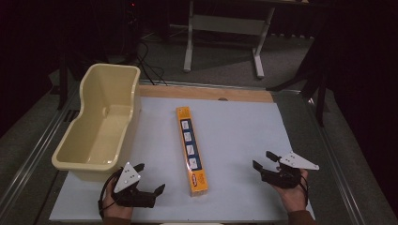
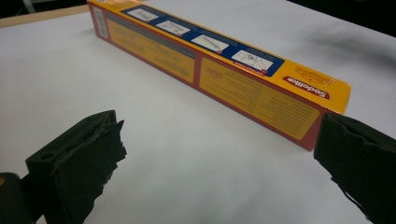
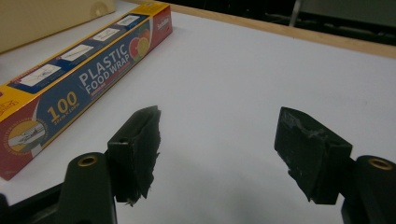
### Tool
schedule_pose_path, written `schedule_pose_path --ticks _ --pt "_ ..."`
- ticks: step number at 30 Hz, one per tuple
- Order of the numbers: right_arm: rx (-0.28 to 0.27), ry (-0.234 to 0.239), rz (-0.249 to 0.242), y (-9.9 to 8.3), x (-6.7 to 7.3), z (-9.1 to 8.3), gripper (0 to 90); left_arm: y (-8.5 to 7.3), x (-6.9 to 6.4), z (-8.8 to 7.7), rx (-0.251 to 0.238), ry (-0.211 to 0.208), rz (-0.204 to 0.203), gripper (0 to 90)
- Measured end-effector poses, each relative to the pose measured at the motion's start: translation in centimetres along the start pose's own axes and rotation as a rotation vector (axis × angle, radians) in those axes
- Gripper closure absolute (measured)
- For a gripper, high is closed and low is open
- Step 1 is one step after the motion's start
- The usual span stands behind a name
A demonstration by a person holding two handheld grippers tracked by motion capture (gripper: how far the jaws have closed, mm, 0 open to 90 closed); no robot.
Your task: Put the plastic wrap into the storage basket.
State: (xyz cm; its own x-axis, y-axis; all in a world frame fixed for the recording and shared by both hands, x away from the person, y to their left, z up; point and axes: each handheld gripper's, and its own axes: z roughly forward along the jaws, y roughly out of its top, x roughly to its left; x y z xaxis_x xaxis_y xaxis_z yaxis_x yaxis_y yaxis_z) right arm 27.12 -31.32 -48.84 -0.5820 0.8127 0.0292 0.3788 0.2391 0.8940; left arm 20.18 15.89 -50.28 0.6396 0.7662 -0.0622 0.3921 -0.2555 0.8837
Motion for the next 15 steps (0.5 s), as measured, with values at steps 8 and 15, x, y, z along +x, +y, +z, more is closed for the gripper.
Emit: schedule_pose_path --ticks 8,15 --pt "0.027 0.008 -0.013 0.5 0.9 0.6 32.5 -0.1 0.1 -0.1 -0.005 0.002 -0.011 1.0" --pt "0.036 0.035 0.035 1.0 1.6 1.5 34.0 0.0 -0.1 0.1 -0.002 0.0 -0.004 1.2"
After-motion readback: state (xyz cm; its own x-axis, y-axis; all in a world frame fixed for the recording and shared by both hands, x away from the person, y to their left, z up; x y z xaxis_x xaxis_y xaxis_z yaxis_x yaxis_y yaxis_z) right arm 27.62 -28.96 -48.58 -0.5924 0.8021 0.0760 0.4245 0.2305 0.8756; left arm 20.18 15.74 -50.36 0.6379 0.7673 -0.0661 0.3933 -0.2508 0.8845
